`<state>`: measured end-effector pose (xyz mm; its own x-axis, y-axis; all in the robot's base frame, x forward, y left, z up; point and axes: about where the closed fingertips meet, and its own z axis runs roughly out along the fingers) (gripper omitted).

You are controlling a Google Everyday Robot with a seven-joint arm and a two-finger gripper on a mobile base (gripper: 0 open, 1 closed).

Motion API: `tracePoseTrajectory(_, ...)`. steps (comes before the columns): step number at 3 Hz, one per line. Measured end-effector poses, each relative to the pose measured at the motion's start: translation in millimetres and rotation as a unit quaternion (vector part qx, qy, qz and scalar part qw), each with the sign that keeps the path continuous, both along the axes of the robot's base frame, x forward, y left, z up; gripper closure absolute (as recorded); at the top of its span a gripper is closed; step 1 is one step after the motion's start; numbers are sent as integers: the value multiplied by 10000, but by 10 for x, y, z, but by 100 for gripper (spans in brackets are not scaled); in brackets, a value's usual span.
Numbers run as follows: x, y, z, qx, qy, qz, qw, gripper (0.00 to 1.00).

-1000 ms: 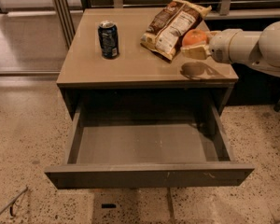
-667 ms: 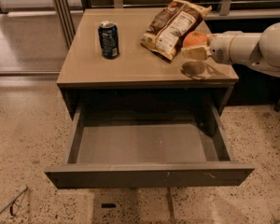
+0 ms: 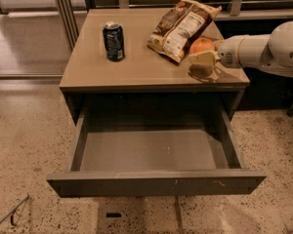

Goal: Pick orange from top drawer and place on counter

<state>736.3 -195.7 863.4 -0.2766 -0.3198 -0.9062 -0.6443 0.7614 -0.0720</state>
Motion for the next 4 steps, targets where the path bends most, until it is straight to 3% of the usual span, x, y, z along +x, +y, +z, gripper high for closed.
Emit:
tracePoseTrajectory(2, -21, 6, -213, -216, 323, 164, 9991, 100)
tracePoseTrajectory(4, -45, -31, -374, -283, 416, 215, 9985, 100)
